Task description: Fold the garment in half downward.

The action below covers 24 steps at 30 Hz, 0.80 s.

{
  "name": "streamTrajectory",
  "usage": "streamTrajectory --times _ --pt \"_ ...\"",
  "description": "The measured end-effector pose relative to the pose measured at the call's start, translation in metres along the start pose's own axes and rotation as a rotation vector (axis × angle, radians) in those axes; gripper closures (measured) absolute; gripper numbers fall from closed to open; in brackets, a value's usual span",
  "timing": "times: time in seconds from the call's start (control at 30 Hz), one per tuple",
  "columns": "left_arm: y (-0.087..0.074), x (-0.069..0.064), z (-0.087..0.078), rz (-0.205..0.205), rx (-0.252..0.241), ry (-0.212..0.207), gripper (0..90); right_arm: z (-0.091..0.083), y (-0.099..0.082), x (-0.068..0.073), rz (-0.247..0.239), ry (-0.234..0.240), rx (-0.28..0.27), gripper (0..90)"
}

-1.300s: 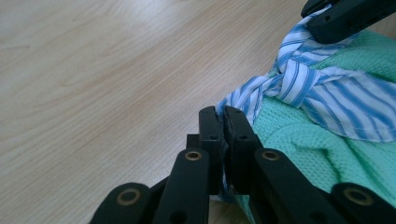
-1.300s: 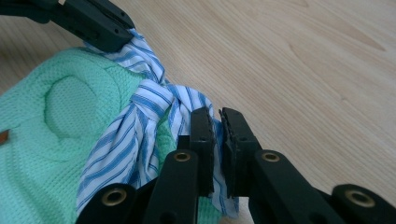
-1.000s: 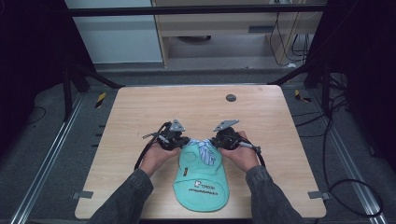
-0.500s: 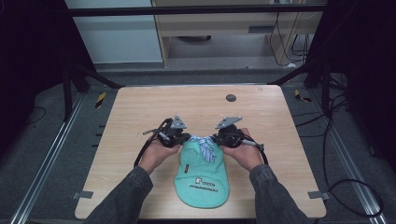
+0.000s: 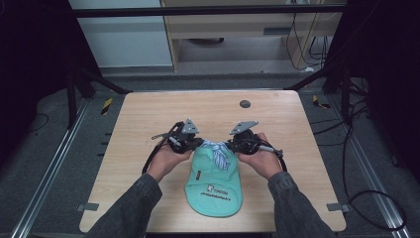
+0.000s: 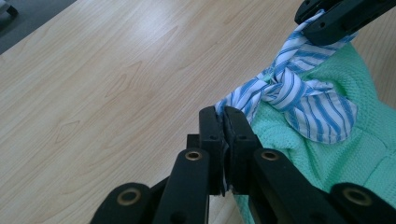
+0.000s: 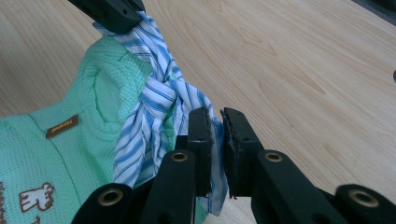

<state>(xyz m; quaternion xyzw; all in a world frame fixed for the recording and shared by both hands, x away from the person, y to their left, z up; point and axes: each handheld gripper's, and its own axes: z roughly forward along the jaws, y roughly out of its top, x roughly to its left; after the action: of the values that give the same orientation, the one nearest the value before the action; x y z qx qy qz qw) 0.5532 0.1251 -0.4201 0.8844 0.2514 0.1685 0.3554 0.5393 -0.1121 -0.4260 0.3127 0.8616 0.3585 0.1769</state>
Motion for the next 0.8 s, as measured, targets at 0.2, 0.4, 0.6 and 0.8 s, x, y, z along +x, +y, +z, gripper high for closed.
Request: streamTrajectory --times 0.2,0.4,0.6,0.8 --pt "0.0006 0.0011 0.0000 0.001 -0.001 -0.004 87.4 0.0006 -0.0001 -0.0015 -0.007 0.001 0.013 81.1" --pt "0.0011 0.0023 -0.0011 -0.005 -0.009 -0.007 87.4 0.0000 0.0016 -0.0016 -0.012 0.005 0.027 80.9" --pt "0.0045 0.0031 -0.0039 0.006 -0.008 -0.005 87.5 -0.0014 0.0042 -0.0018 -0.022 0.001 0.035 82.2" --pt "0.0092 0.0049 -0.0096 0.028 -0.018 0.005 87.4 -0.0057 0.0093 -0.0037 -0.027 -0.002 0.018 82.3"
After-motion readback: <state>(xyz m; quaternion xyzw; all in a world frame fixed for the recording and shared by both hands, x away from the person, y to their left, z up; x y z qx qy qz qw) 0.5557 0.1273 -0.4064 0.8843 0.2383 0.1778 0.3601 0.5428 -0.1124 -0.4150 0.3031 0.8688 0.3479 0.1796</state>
